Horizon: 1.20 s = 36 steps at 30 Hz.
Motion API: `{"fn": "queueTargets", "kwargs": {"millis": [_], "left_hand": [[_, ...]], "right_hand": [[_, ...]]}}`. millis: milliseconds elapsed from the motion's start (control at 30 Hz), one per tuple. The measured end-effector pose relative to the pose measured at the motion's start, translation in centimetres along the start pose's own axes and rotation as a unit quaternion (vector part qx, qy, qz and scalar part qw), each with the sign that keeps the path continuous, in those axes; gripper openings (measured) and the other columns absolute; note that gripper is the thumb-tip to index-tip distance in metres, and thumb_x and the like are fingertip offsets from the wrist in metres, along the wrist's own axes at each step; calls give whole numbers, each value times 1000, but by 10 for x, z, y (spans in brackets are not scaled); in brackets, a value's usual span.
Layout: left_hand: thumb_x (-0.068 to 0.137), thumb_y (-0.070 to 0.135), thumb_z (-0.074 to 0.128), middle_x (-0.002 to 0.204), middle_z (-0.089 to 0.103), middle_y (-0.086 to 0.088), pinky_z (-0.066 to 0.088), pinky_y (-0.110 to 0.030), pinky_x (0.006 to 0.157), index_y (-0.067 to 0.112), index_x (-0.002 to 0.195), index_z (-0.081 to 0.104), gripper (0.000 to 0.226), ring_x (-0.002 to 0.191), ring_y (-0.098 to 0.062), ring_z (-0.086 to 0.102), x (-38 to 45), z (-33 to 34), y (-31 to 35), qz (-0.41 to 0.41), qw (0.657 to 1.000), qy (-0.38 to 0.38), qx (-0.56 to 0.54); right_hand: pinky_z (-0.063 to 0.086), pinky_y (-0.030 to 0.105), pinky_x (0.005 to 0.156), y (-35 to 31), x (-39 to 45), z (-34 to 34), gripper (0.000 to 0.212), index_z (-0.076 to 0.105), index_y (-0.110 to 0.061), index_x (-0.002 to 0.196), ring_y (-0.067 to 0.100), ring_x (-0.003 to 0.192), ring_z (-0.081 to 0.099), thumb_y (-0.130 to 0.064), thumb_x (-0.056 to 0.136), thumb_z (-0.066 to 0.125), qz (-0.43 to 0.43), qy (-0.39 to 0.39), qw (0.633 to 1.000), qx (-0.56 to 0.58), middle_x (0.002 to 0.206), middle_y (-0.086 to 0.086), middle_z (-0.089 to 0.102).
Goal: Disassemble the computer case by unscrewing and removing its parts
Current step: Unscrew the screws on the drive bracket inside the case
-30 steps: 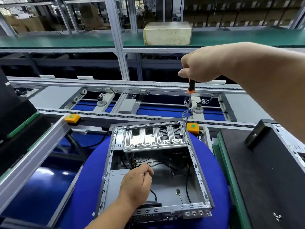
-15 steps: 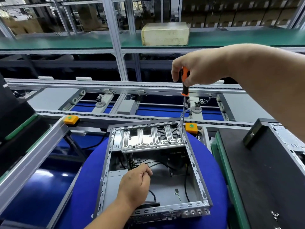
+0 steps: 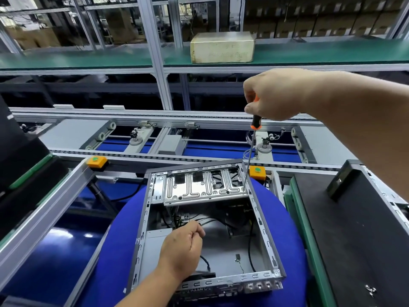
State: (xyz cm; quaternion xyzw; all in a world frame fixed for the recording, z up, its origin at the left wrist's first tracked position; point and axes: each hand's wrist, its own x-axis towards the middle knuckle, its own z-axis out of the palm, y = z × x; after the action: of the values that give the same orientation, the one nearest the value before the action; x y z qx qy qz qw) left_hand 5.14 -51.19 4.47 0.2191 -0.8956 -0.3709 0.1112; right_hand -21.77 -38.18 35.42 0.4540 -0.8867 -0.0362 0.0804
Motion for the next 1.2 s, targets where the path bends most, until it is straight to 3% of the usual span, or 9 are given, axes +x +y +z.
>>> {"fn": "queueTargets", "kwargs": {"millis": [167,367,500,600,733,800,967,1133,1200], "left_hand": [[96,16,47,66,61,15,44,-34,58,35,85,60,26,61,-11,54,1,0,0,-9,1000,-2,13],[92,25,41,65,61,15,53,-41,60,35,86,63,25,61,-12,59,1,-1,2,-21,1000,-2,1],[94,22,44,62,60,-3,47,-34,53,31,81,68,29,55,-18,53,7,-1,3,-58,988,31,-139],[102,16,45,57,37,-3,25,-35,48,17,92,73,30,50,-17,31,24,-9,3,-188,908,80,-365],[109,39,34,63,27,2,23,-28,46,7,100,64,45,51,-14,23,45,-35,2,-344,676,69,-648],[110,48,29,65,30,1,24,-28,49,7,98,65,56,53,-14,25,52,-46,2,-338,646,66,-681],[108,57,35,65,39,-1,30,-27,43,5,105,65,60,53,-14,31,65,-61,2,-310,645,84,-693],[107,18,51,63,44,0,35,-25,42,5,111,64,19,50,-12,37,72,-60,4,-292,731,80,-612],[108,12,49,62,47,0,38,-24,43,3,111,64,19,50,-11,40,74,-58,4,-289,754,87,-584]], "right_hand": [[33,29,55,3,-11,-12,18,54,-33,87,9,73,49,-47,96,59,4,27,999,20,85,-11,57],[34,27,57,5,-32,-21,17,56,-34,87,9,73,51,-48,96,62,8,62,992,107,83,-11,57],[38,28,54,12,-48,-9,16,61,-35,86,12,66,58,-49,93,66,38,90,969,228,76,-9,61],[49,33,52,16,-61,20,12,65,-33,88,13,60,63,-44,94,67,69,112,915,381,74,2,69],[46,30,51,12,-79,79,14,64,-24,87,16,61,60,-29,99,64,137,114,803,570,71,5,68],[43,25,49,8,-89,108,15,65,-24,87,11,58,58,-26,102,61,173,96,773,603,66,-2,68],[40,27,52,0,-110,154,21,65,-26,81,24,68,54,-22,102,61,230,76,715,655,75,3,66],[39,25,47,-3,-122,171,15,61,-16,91,16,54,49,-21,104,57,260,70,686,676,62,4,64],[39,25,48,-3,-125,172,13,61,-14,94,13,53,51,-21,105,56,268,72,676,683,62,3,65]]}}
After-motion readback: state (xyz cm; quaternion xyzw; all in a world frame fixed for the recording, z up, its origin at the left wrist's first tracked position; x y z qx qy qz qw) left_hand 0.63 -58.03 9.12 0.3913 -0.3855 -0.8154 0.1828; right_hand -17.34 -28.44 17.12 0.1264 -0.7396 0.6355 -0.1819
